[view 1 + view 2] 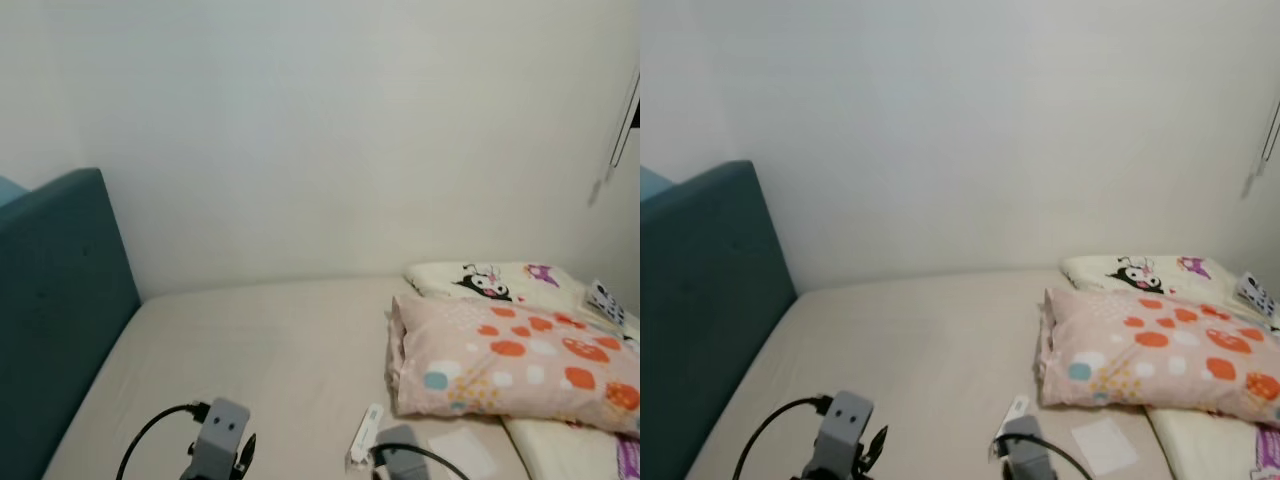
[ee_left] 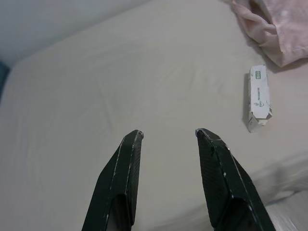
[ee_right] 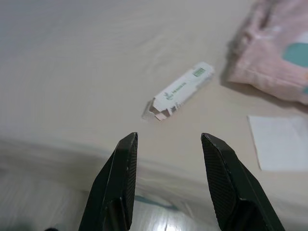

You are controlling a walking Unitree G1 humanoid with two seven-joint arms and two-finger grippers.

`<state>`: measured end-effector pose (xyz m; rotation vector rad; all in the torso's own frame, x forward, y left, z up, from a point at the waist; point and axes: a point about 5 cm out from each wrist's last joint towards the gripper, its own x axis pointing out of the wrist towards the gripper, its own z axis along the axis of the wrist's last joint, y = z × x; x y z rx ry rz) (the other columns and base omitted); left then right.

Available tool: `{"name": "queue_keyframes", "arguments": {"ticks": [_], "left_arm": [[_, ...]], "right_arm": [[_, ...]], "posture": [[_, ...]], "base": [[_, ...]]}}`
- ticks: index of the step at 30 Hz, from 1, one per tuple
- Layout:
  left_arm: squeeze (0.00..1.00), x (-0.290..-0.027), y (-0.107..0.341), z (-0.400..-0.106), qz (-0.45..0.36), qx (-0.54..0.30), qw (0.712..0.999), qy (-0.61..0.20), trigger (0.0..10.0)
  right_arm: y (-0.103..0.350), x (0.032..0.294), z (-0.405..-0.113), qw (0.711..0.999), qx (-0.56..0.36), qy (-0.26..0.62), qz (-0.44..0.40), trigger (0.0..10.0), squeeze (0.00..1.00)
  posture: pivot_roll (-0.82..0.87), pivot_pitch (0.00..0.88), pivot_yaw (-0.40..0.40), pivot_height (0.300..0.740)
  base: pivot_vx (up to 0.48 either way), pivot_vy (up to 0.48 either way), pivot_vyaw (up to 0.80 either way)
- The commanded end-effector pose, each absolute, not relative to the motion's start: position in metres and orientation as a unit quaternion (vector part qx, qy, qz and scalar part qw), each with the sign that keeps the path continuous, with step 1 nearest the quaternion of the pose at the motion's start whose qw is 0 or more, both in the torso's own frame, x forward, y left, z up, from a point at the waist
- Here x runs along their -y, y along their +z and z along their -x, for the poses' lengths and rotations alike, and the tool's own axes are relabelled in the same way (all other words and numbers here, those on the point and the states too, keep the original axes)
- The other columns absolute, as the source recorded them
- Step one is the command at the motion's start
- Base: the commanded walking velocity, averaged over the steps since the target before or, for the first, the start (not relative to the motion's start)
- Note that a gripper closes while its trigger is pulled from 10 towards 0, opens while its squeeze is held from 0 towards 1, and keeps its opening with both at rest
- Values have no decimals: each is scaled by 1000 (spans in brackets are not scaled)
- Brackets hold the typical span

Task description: Clean up the room

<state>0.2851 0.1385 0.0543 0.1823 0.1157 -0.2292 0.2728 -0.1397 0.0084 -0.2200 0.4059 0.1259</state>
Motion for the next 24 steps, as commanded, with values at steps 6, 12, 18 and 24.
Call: {"name": "queue_keyframes", "arguments": {"ticks": [6, 12, 18, 24], "left_arm": [[0, -139, 49, -282, -89, -71, 987, -113, 10000], [0, -139, 49, -282, -88, -71, 987, -113, 10000], [0, -138, 49, -282, -88, -71, 987, -113, 10000], [0, -138, 49, -283, -89, -72, 987, -112, 10000]], "right_arm": [[7, 143, -272, 970, -206, 62, 115, 10000, 0], [7, 143, -272, 970, -206, 60, 114, 10000, 0], [7, 147, -272, 972, -205, 47, 107, 10000, 0], [8, 148, -272, 971, -206, 46, 109, 10000, 0]], "posture": [[-10, 45, 27, 740], [-11, 45, 27, 740], [-13, 45, 28, 740], [-15, 48, 27, 740]], "base": [[0, -358, 758], [0, -359, 758], [0, -358, 381], [0, -358, 0]]}}
